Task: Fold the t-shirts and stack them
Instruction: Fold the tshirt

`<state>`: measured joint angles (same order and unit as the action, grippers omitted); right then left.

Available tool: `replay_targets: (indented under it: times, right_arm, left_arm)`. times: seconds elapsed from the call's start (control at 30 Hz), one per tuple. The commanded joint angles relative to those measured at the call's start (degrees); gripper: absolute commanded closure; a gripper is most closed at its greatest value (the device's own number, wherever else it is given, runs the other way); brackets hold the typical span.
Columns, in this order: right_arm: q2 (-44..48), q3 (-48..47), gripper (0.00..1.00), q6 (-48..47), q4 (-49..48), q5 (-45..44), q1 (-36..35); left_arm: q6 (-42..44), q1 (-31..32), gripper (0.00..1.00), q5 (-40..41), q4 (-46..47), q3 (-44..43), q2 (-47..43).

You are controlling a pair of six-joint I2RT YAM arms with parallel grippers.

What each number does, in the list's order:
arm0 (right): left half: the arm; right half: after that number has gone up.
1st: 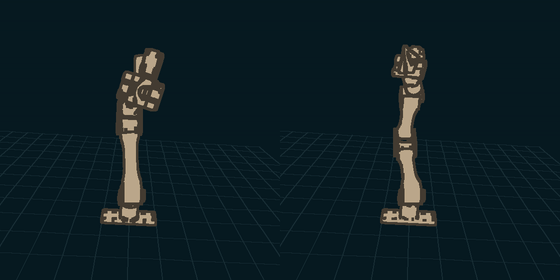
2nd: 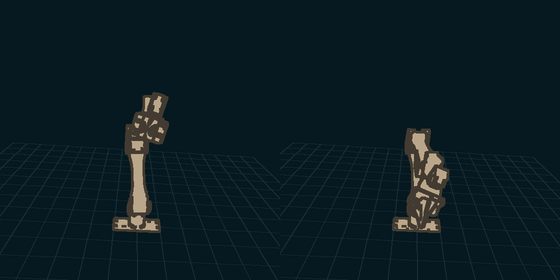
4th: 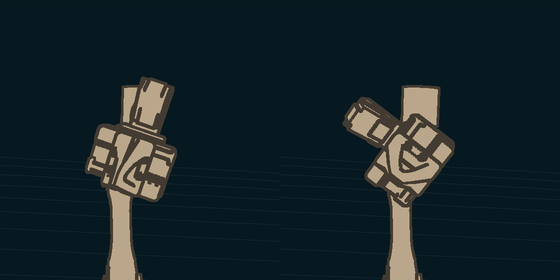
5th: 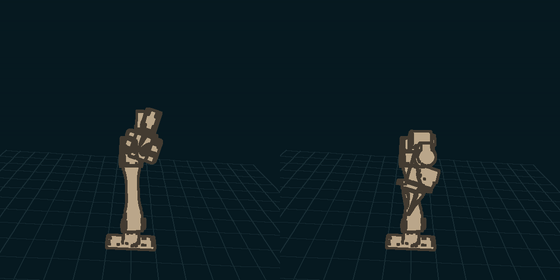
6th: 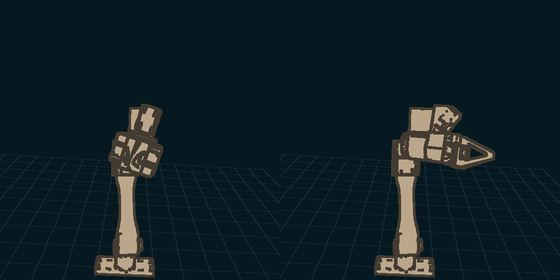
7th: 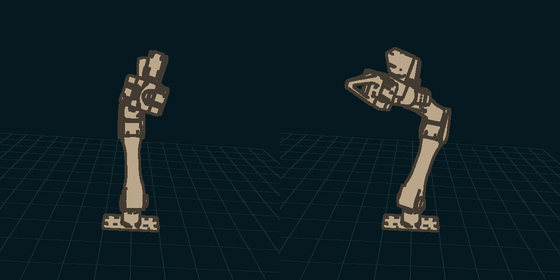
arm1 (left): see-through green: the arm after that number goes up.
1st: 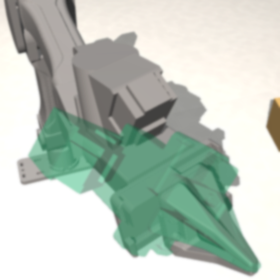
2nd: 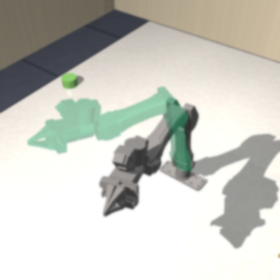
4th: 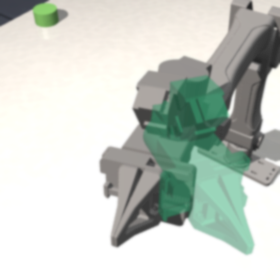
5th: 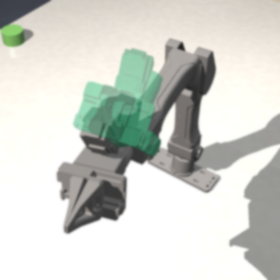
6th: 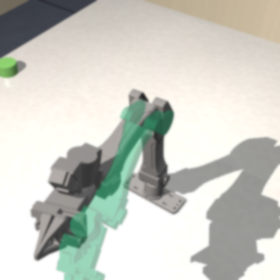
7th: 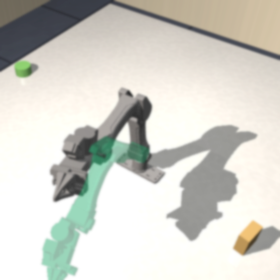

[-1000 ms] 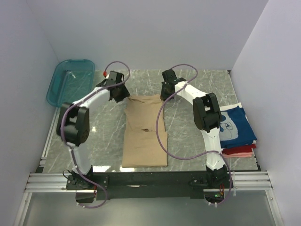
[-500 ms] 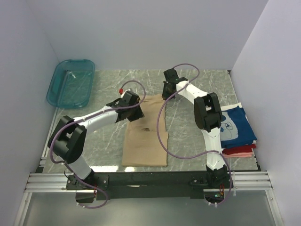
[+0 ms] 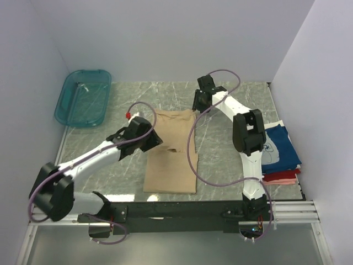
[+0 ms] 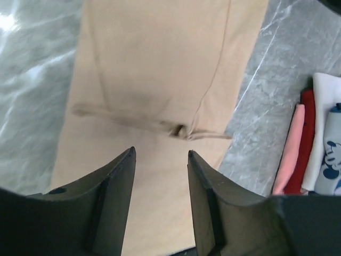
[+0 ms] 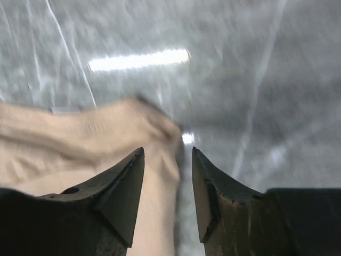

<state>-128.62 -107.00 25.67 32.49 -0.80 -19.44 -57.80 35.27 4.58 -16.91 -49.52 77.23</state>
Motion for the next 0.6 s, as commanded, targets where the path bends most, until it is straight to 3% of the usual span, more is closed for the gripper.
replay_targets:
  times: [0.0,0.3,0.43,0.57]
  right_arm:
    - [12.4,6.4,0.52,0.7,0.1,2.8,0.2]
    - [48.3,59.2,0.52,10.6,-15.4,13.4,-4.0]
    - [62.3,71.4,0.53,18.0,-17.4,15.1,-10.1]
    - [71.9,77.5,0.56,25.1,-19.0,16.0,-18.0]
  left_arm:
    - [-3.9,-1.2,0.51,0.4,-1.9,6.6,-7.9]
    - [-13.7,-2.0,0.50,-2.6,-4.0,25.3,-26.2]
    - [-16.5,-1.1,0.51,-2.5,-6.4,28.9,-29.0]
    - [-18.1,0.1,0.54,-0.8,-10.2,29.6,-31.0]
